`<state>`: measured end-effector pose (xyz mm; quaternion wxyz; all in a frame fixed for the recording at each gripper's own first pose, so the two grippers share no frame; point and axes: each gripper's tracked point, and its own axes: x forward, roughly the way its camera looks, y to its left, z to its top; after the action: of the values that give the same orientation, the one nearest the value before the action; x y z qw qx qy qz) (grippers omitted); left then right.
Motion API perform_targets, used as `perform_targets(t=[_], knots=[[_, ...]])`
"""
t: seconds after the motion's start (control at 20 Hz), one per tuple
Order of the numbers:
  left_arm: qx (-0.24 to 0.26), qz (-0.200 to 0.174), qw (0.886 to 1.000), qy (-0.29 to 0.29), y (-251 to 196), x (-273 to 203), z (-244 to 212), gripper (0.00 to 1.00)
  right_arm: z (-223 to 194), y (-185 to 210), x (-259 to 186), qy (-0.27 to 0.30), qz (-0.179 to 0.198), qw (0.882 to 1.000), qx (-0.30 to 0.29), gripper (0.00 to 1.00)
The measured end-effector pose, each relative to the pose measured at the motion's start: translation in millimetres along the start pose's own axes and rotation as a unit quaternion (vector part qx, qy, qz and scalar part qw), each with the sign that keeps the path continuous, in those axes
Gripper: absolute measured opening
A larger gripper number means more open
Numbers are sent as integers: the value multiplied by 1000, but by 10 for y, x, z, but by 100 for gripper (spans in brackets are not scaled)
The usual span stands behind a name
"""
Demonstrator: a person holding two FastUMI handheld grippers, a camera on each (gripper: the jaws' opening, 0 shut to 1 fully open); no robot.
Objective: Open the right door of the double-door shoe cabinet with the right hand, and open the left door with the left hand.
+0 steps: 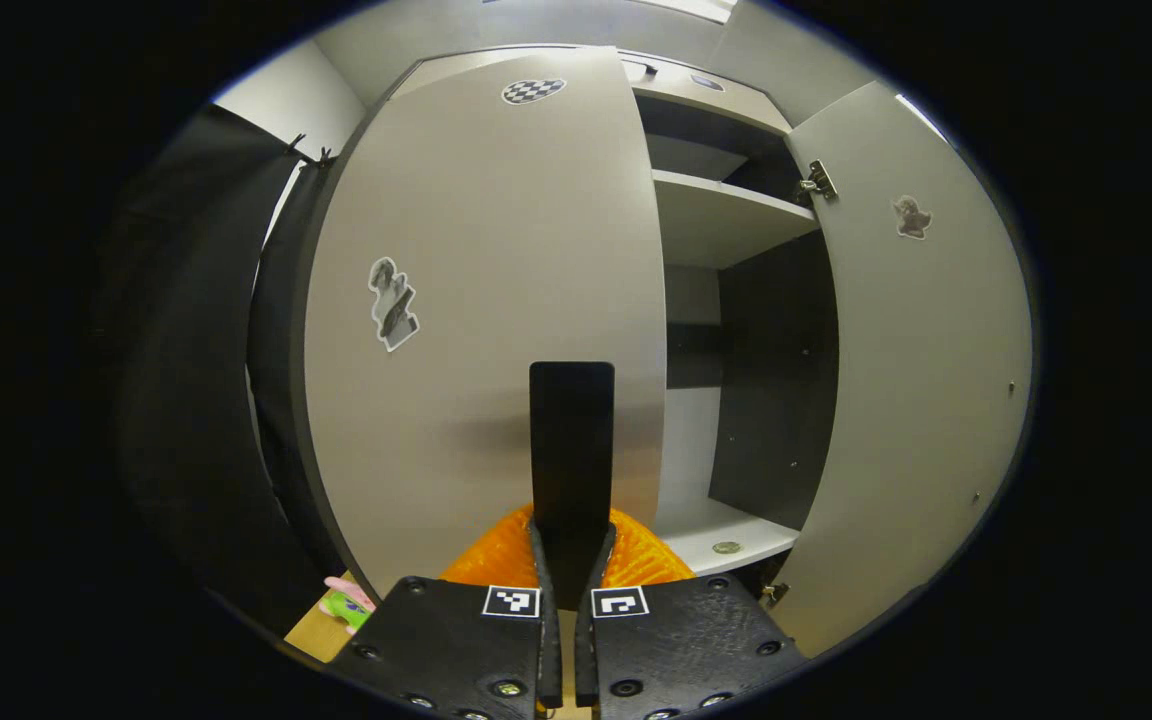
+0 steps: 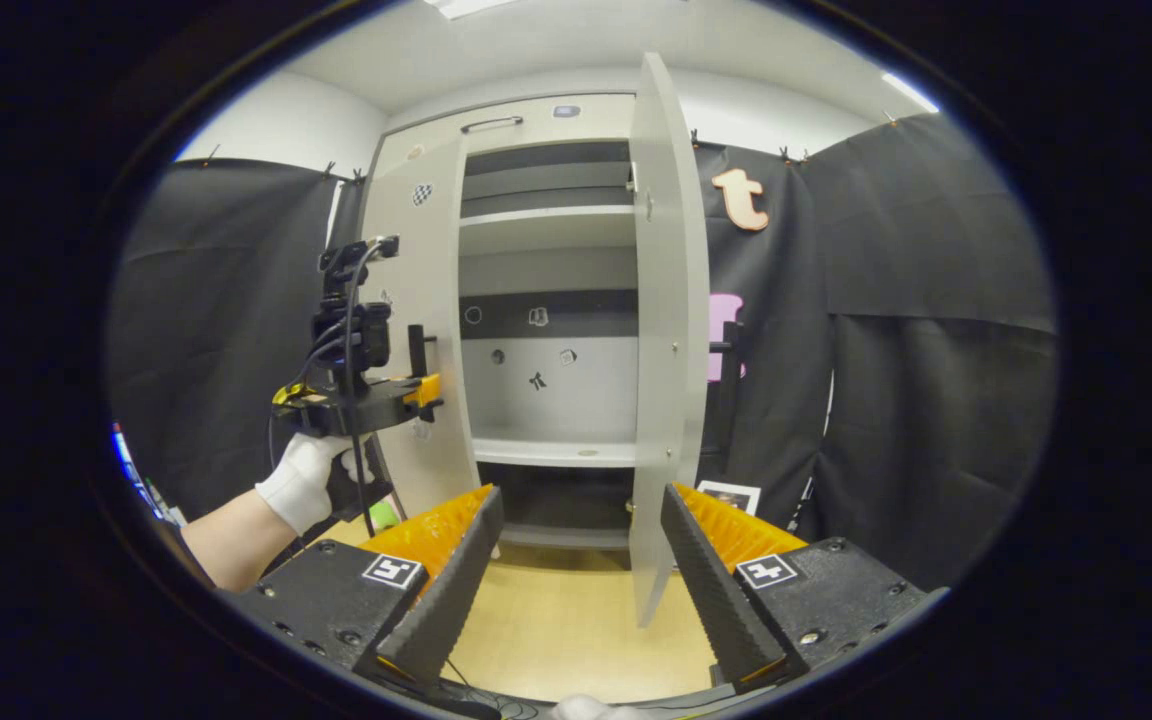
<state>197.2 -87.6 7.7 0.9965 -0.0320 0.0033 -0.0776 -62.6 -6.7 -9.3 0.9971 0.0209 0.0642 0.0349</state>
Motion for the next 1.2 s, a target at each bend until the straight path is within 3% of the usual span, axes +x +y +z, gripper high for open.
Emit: perform_targets(t=[0.5,1.2], knots=[[-3,-2,1000,1,308,-585,4,5,-32,339,101,1,34,999,-7,99],[7,58,998,0,1114,-1191,-41,0,-167,1030,241,19,109,994,-3,99]])
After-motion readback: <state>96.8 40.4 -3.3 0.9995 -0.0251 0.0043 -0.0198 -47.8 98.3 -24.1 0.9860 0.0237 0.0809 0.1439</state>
